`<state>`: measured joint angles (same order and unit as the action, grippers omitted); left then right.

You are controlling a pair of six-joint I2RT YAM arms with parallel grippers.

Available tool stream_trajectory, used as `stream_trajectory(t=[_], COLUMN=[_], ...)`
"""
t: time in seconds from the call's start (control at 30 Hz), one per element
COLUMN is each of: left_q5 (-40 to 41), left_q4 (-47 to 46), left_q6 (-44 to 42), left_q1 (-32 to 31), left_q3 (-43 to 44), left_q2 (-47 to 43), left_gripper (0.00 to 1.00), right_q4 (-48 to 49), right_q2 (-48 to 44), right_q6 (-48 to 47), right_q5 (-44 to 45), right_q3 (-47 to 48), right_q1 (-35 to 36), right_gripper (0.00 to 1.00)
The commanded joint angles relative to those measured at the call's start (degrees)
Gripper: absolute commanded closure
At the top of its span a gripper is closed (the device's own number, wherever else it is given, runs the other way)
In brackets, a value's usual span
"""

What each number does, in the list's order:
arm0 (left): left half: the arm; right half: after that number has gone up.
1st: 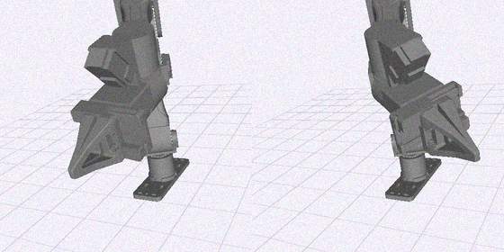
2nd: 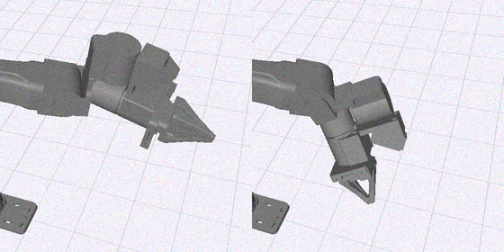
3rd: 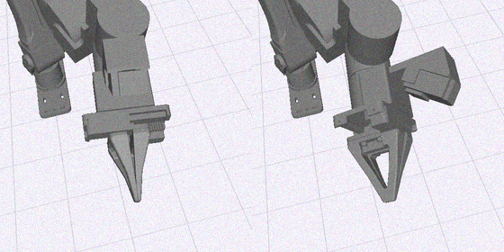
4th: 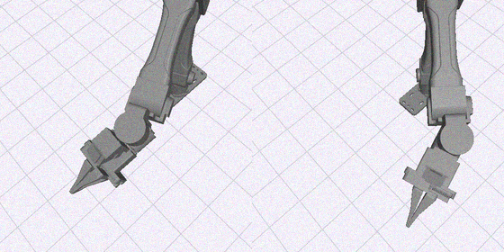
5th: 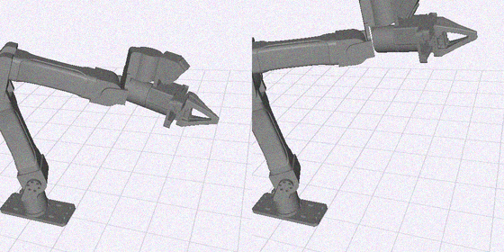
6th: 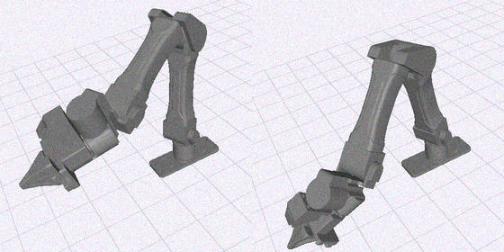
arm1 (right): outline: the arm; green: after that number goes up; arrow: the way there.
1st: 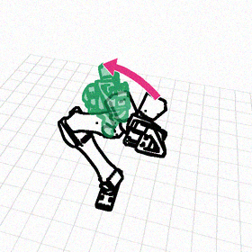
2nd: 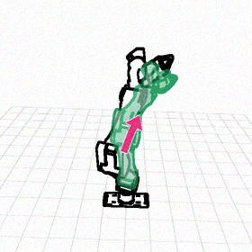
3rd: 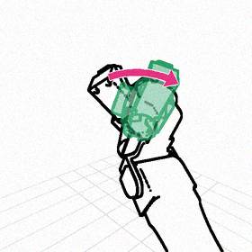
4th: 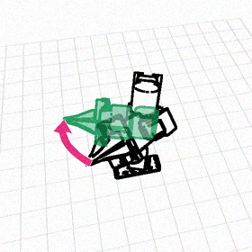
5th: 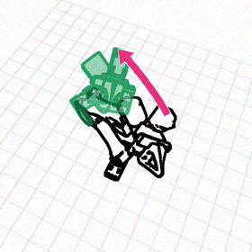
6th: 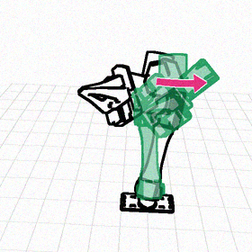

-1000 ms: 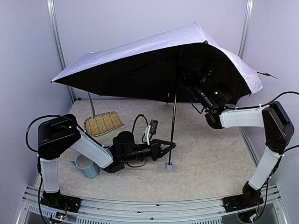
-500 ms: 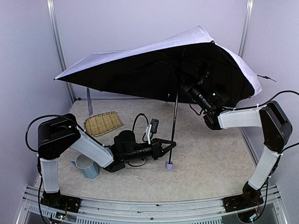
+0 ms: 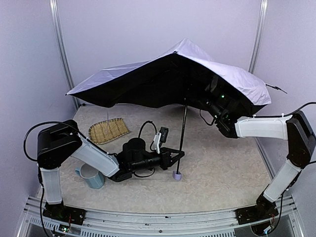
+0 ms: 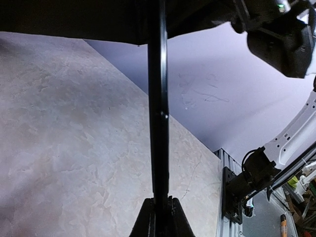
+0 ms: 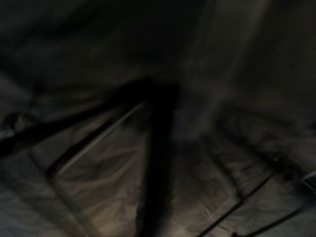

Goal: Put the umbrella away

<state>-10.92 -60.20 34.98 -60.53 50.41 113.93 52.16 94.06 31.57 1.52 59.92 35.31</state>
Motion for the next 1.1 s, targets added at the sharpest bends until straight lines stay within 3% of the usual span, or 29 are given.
stream_trajectory(t=[0.0,0.17,0.3,0.4,0.47,0.53,0.6,0.7,0.8,0.9,1.07], left_q5=[4.0,6.2,8.3,10.6,11.8,11.9,10.6,5.5,-0.2,-4.4,-7.1], left_q4=[1.7,3.4,5.0,6.5,7.4,7.8,7.1,1.6,-3.4,-4.9,-9.1], left_q6=[-5.1,-6.4,-8.4,-10.5,-12.0,-13.0,-13.6,-12.1,-8.0,-5.0,-3.3], left_q1=[-0.6,-1.2,-2.0,-2.9,-3.4,-3.8,-3.8,-2.7,-0.4,1.5,1.9], left_q3=[2.1,2.6,3.2,3.4,3.4,3.4,3.0,0.3,-1.1,-0.2,-0.6], left_q2=[-3.5,-3.6,-3.8,-4.1,-4.3,-4.5,-4.9,-5.8,-4.4,-2.5,-1.5], left_gripper=[1.0,1.0,1.0,1.0,1.0,1.0,1.0,1.0,0.73,0.53,0.35], right_q4=[-12.2,-13.8,-14.2,-13.6,-13.3,-13.2,-12.6,-8.8,-5.4,-1.7,2.5], right_q2=[-2.7,-2.5,-2.0,-2.0,-2.0,-2.2,-3.2,-5.1,-6.2,-5.7,-5.0], right_q6=[-19.4,-25.2,-26.3,-26.6,-27.0,-26.4,-24.4,-19.8,-12.7,-6.0,1.6], right_q5=[17.2,24.8,28.1,30.1,30.1,27.4,20.7,8.8,-1.1,-8.4,-10.9], right_q3=[2.8,3.8,4.8,5.0,5.3,5.6,5.2,3.6,4.3,5.4,5.6], right_q1=[5.0,7.2,7.7,7.7,7.7,7.7,7.7,7.5,7.4,7.5,7.7], right_gripper=[0.41,0.46,0.58,0.6,0.68,0.85,0.97,1.0,1.0,1.0,1.0])
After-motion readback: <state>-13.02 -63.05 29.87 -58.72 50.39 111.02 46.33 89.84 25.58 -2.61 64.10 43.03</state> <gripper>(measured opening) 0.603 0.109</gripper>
